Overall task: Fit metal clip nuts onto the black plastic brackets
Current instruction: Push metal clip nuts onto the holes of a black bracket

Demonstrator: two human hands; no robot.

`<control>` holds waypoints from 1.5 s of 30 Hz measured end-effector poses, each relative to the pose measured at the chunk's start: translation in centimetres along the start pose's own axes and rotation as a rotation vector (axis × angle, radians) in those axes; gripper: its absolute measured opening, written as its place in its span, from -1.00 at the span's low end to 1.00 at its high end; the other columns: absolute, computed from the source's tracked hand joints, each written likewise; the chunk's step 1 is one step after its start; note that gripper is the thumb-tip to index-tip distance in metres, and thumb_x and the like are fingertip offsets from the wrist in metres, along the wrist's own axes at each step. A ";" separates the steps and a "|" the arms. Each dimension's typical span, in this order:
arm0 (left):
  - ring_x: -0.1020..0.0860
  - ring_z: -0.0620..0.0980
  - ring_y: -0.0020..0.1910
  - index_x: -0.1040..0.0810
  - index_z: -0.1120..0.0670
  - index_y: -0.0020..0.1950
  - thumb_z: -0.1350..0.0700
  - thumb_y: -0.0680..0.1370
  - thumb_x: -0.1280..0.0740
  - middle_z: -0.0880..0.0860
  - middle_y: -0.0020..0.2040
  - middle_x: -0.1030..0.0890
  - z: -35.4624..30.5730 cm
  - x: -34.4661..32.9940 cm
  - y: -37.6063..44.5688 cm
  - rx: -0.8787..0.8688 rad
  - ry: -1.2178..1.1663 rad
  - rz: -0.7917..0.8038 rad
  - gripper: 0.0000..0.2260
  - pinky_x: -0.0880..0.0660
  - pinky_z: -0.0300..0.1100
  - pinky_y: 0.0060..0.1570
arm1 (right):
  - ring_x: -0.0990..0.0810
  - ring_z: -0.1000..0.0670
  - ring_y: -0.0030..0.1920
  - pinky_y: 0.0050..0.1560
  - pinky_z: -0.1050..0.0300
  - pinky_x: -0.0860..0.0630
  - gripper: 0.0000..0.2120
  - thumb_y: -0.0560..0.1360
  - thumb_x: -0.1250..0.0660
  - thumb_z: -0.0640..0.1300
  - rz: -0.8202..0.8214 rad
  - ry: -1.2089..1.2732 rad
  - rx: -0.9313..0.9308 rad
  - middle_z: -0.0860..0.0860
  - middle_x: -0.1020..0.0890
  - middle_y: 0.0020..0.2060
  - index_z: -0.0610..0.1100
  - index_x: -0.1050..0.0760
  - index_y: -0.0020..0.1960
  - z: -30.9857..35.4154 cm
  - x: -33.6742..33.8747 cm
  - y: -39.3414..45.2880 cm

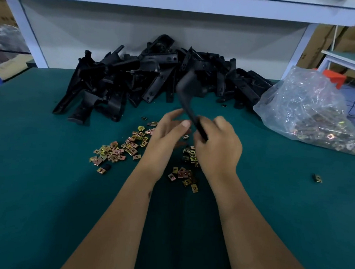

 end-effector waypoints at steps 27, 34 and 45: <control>-0.60 0.00 -0.42 -0.58 -0.02 0.13 0.22 0.65 -0.21 0.07 -0.30 -0.67 -1.7 3.9 0.8 0.137 0.000 -0.245 -0.80 -0.53 -0.22 -0.42 | -0.33 -0.07 0.23 0.17 0.07 -0.14 -0.65 0.61 -0.20 -0.02 0.654 -0.064 0.189 0.08 -0.52 0.25 0.01 -0.48 0.38 0.0 -3.1 -0.9; -0.51 -0.26 -0.45 -0.53 -0.21 0.17 0.02 0.60 -0.18 -0.19 -0.27 -0.61 -1.3 4.3 0.7 0.029 0.524 -0.346 -0.77 -0.54 -0.18 -0.40 | -0.45 -0.10 0.13 0.11 0.09 -0.25 -0.85 0.54 -0.36 -0.11 0.563 0.022 0.048 -0.03 -0.60 0.00 -0.09 -0.63 0.07 -0.3 -2.9 -0.4; -0.48 -0.19 -0.42 -0.49 -0.16 0.32 -0.07 0.63 -0.17 -0.14 -0.21 -0.57 -0.6 4.1 0.4 -0.014 0.811 -0.389 -0.72 -0.37 -0.17 -0.37 | -0.51 0.23 -0.08 -0.09 0.45 -0.41 -0.86 0.56 -0.34 -0.25 0.377 0.560 -0.392 0.09 -0.56 -0.09 -0.01 -0.54 -0.02 -0.7 -1.6 0.1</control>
Point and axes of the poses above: each hand's wrist, its own y-axis towards the middle knuckle, its own x-axis out of the back of the hand, z = x × y, the point moved 1 cm from there along y, towards the middle knuckle
